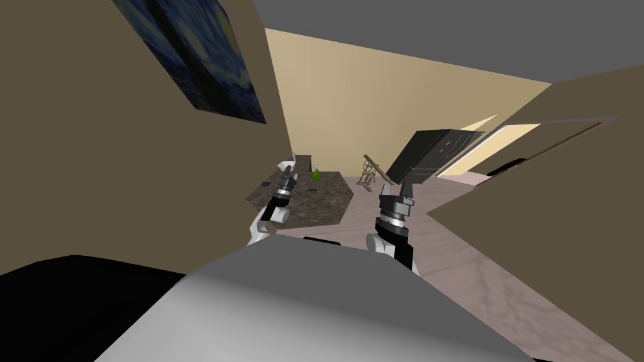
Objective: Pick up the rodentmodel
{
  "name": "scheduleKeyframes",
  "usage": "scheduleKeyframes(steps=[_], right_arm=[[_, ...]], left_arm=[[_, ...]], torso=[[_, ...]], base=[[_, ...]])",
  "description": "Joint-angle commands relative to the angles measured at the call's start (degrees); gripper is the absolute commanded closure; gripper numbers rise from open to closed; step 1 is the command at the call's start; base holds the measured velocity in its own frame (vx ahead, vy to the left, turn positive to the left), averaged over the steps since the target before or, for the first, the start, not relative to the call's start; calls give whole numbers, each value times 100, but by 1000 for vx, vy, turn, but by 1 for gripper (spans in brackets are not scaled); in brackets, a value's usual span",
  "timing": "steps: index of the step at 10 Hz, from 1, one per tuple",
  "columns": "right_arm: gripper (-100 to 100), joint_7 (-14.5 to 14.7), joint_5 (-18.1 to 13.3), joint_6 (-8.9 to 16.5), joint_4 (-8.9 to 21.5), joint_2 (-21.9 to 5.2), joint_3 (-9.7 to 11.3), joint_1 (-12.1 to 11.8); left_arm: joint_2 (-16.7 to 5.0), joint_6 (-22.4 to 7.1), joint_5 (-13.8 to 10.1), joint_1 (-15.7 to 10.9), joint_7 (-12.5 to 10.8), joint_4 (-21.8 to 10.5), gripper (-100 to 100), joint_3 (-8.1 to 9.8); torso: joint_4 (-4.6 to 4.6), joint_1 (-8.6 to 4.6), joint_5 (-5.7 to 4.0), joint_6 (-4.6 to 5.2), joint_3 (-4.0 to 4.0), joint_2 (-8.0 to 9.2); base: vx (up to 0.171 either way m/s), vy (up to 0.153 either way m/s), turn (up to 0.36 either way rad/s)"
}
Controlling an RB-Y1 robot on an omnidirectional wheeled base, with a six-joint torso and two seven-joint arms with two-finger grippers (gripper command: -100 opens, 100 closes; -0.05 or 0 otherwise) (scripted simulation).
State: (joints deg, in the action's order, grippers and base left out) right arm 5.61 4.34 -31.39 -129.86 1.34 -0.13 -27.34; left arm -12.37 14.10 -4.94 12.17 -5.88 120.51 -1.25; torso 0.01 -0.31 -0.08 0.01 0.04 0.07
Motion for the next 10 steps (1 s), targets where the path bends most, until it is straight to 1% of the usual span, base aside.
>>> scheduleKeyframes(steps=[1, 2, 3, 4, 5, 6, 7, 8, 9, 10], right_arm=[[0, 0, 0, 0, 0, 0, 0, 0], [0, 0, 0, 0, 0, 0, 0, 0], [0, 0, 0, 0, 0, 0, 0, 0], [0, 0, 0, 0, 0, 0, 0, 0], [0, 0, 0, 0, 0, 0, 0, 0], [0, 0, 0, 0, 0, 0, 0, 0], [0, 0, 0, 0, 0, 0, 0, 0], [0, 0, 0, 0, 0, 0, 0, 0], [0, 0, 0, 0, 0, 0, 0, 0], [0, 0, 0, 0, 0, 0, 0, 0]], left_arm=[[-109, -286, -15, -286, 13, -286, -100, -39], [-109, -311, -15, -368, 13, -310, -100, -39], [-205, -526, -37, -540, 14, -522, -100, -62], [-205, -591, -37, -665, 14, -554, -100, -62], [-293, -829, -61, -873, 17, -769, -100, -84], [-293, -883, -61, -969, 17, -812, -100, -84], [-375, -1118, -87, -1145, 22, -1004, -100, -106], [-375, -1187, -87, -1280, 22, -1083, -100, -106], [-449, -1422, -116, -1449, 28, -1242, -100, -127], [-449, -1501, -116, -1595, 28, -1367, -100, -127]], torso=[[0, 0, 0, 0, 0, 0], [0, 3, 1, -1, 0, 0], [0, 5, 1, 0, 1, 1], [0, 0, 1, 0, 1, 2], [1, 4, 0, 0, 2, 2], [1, 3, 1, -2, 1, 2], [0, 2, 0, 0, -1, -2], [0, 0, 0, -1, 0, -1], [0, 6, 1, 0, 0, -1], [0, 0, 0, -1, 0, 0]], base=[[-33, -71, 116], [-31, -63, 38], [-39, -82, 73], [-41, -67, 62], [-37, -73, 102], [-25, -76, 49], [-35, -80, 91], [-32, -60, 54], [-38, -84, 90], [-21, -76, 57]])
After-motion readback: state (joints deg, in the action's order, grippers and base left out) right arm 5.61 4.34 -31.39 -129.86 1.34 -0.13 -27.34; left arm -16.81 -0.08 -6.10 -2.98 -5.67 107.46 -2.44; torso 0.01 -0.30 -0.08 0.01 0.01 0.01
